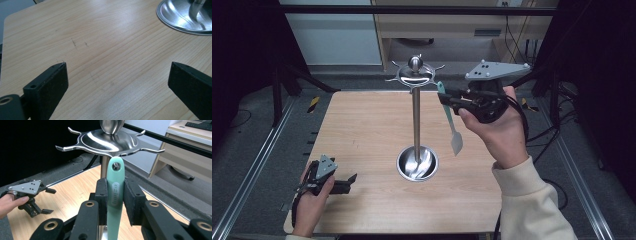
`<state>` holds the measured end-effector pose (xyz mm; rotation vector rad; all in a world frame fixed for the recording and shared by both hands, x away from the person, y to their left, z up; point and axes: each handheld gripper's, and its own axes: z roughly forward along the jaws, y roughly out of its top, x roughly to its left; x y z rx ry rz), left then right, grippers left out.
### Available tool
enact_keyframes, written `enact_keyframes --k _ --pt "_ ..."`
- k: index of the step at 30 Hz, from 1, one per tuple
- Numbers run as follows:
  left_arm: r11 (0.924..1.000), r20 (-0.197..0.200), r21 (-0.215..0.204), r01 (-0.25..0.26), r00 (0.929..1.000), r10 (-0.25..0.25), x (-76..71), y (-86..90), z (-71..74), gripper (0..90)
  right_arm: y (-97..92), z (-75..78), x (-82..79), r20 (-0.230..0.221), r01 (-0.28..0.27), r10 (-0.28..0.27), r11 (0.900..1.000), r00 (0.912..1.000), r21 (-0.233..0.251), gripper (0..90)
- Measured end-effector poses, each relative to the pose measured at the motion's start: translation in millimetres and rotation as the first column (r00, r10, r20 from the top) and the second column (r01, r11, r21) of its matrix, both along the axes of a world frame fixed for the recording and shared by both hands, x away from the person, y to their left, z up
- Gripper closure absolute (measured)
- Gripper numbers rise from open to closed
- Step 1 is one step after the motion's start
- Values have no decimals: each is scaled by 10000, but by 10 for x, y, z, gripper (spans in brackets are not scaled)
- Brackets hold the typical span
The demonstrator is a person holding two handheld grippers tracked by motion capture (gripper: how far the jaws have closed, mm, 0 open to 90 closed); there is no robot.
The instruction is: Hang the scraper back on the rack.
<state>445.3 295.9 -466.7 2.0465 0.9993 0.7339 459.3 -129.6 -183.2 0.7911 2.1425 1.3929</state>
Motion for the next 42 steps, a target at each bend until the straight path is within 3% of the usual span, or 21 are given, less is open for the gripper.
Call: enact_keyframes --k 24,42 --pt "10000 9 28 4 10000 -4 -3 -6 0 27 90 -59 87 -46 -70 71 9997 10000 240 742" --pt "10000 -4 33 29 10000 -29 -4 -12 1 27 105 -105 67 135 83 -90 9989 9999 468 739"
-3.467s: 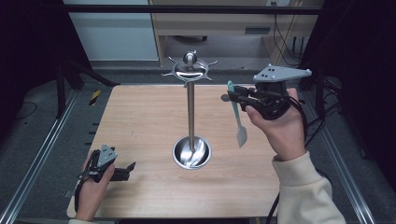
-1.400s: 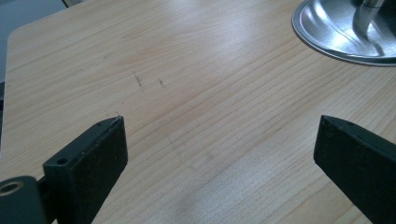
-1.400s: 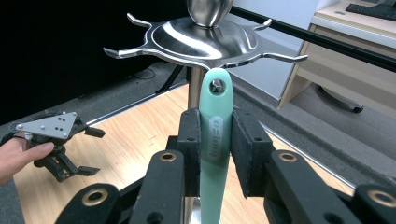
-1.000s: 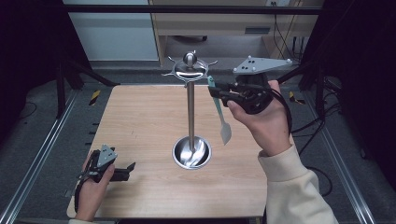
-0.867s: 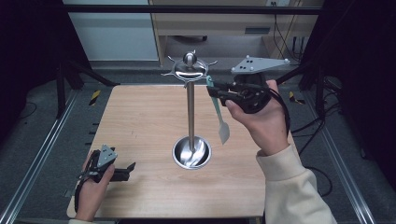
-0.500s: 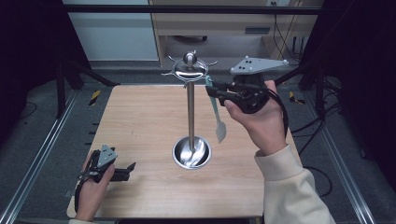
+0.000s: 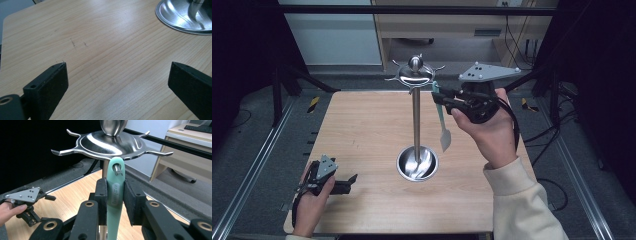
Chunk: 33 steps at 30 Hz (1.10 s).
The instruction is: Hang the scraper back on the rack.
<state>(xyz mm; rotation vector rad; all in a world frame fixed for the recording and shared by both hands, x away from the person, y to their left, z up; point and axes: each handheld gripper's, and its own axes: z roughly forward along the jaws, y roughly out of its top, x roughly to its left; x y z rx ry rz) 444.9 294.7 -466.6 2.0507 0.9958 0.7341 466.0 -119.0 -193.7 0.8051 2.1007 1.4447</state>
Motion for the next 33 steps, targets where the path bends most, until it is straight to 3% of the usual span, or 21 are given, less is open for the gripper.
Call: enact_keyframes --k 9,13,18,25,33 --pt "10000 8 -44 -1 10000 1 -1 4 1 27 -18 -7 -5 7 45 -45 10000 10000 18 712" --pt "10000 -2 -30 17 10000 -17 -1 2 1 27 -62 -8 -35 36 202 -202 9998 9998 9 655" --pt "10000 -5 -25 1 10000 -1 -4 9 2 27 -140 -21 -60 131 679 -676 9975 9976 -197 519" --pt "9999 16 -80 -108 9999 108 -7 39 6 27 -261 -62 -46 355 1548 -1538 9876 9875 -275 314" --pt "10000 -14 -21 -49 10000 49 -2 11 0 27 -418 -198 -68 681 2371 -2333 9700 9700 -540 183"
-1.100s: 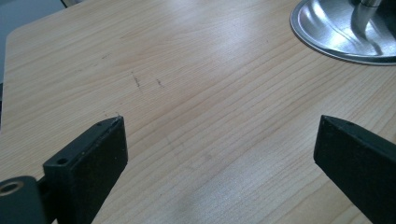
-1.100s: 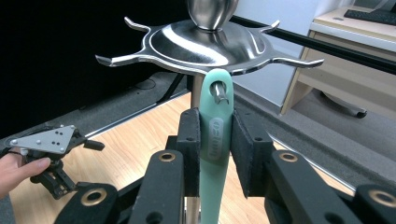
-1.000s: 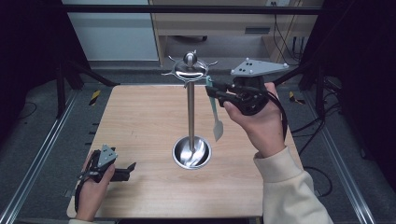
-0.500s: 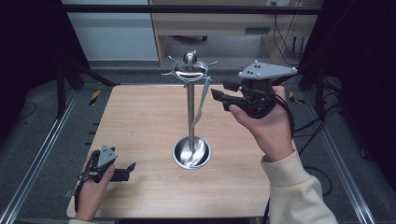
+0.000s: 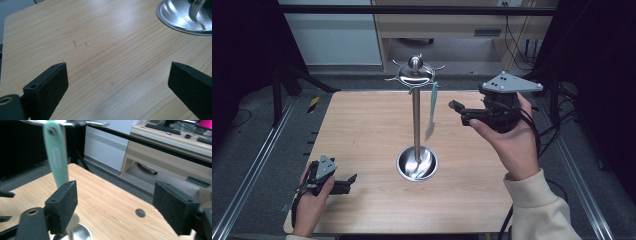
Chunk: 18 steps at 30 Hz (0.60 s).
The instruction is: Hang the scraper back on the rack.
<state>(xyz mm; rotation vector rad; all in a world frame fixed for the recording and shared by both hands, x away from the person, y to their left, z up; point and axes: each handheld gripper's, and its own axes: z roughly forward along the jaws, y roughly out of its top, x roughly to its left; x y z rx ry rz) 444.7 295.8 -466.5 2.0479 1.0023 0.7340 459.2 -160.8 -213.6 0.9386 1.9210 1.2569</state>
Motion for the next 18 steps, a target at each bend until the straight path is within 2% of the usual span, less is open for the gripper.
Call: enact_keyframes --k 5,10,14,18 --pt "10000 21 -15 -15 10000 15 -3 2 -3 27 -120 -108 -28 -61 416 -416 9991 9991 27 114" --pt "10000 -6 56 6 10000 -6 -10 2 -2 27 -241 -276 -98 -182 504 -502 9987 9986 82 75" --pt "10000 1 0 -31 10000 31 1 4 -8 27 -358 -405 -181 -21 537 -536 9980 9986 348 74" --pt "10000 -28 -37 -71 10000 71 2 6 -14 27 -459 -537 -236 -209 431 -420 9974 9989 576 63"
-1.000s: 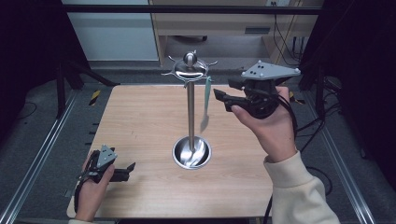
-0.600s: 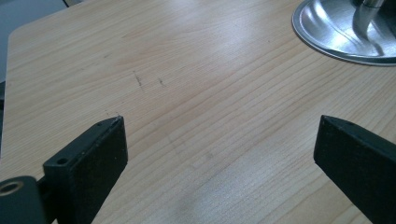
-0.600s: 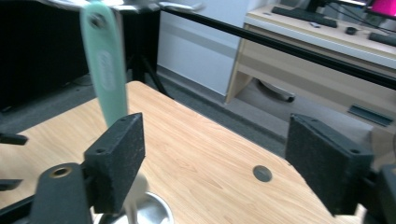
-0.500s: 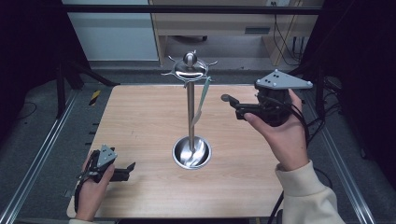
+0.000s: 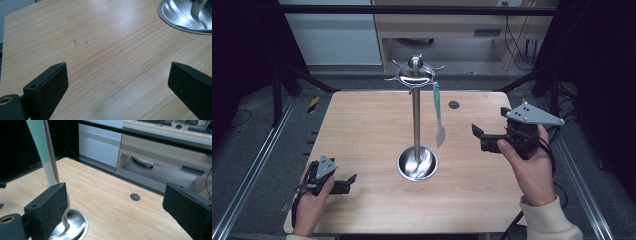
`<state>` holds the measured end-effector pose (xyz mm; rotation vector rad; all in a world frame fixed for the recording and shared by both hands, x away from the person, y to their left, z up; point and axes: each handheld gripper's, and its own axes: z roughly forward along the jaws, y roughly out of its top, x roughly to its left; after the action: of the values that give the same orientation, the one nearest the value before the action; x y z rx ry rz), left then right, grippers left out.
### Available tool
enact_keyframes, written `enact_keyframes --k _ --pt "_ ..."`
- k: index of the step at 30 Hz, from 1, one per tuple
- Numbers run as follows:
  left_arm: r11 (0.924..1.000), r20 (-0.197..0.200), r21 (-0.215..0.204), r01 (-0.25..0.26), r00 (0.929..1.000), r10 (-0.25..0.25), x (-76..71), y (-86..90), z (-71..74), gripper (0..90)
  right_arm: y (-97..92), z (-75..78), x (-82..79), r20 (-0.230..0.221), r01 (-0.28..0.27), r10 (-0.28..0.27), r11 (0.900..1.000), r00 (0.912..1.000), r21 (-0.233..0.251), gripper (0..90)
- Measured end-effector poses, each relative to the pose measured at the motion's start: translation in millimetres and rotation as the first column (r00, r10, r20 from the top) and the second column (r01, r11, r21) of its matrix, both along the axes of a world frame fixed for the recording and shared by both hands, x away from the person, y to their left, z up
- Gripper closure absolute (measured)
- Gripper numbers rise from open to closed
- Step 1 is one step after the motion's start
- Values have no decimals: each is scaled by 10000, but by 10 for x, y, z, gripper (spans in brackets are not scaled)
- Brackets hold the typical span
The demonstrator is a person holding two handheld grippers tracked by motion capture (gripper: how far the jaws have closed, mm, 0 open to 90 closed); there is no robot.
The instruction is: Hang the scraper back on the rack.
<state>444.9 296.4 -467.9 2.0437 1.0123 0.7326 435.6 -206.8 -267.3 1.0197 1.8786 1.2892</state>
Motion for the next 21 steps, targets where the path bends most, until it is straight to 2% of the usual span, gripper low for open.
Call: enact_keyframes --k 5,14,21 --pt "10000 -9 38 22 10000 -21 -6 -14 -3 27 -85 -171 -50 -254 -6 11 9998 9997 201 66" --pt "10000 -15 56 38 10000 -38 -7 -5 0 27 -135 -523 -57 -628 417 -418 9991 9971 -29 94" --pt "10000 -23 72 51 10000 -51 -6 -8 1 27 -106 -749 -5 -1035 407 -440 9986 9937 -339 94"
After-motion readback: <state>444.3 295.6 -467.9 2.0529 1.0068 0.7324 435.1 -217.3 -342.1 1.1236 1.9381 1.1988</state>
